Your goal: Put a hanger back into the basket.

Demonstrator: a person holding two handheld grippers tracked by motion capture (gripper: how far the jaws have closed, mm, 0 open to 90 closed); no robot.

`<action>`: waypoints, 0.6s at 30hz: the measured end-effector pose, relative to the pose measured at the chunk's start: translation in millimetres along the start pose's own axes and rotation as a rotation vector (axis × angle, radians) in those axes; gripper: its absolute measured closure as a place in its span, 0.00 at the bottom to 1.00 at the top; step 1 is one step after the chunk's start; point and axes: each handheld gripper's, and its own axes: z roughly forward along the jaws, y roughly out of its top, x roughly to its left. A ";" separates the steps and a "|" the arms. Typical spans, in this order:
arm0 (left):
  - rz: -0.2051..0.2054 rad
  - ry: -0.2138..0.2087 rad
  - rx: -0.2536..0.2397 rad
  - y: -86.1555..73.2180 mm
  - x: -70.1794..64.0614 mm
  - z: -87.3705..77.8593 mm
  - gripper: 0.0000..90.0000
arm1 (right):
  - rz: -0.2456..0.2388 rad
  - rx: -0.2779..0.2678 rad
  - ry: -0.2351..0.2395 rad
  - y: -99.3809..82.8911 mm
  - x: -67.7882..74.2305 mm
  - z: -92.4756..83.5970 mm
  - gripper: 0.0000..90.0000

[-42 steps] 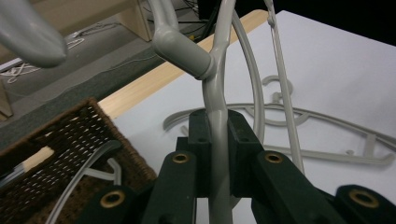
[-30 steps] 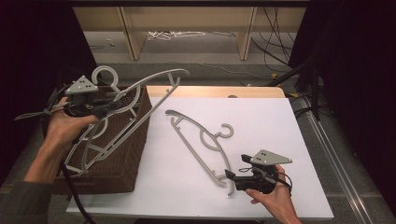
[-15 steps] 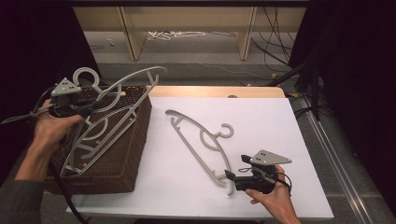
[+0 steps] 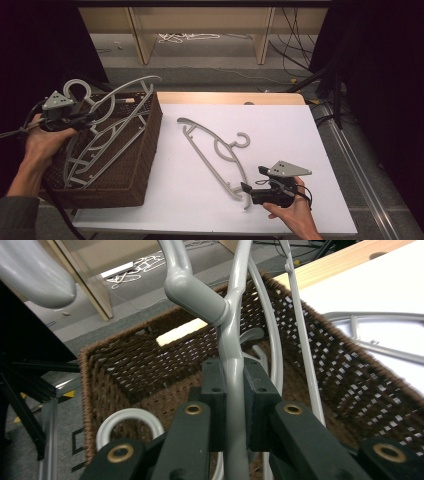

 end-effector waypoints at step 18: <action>0.026 0.038 0.050 -31.9 18.0 1.4 0.91 | 0.015 0.001 0.007 -0.5 -3.2 0.8 0.21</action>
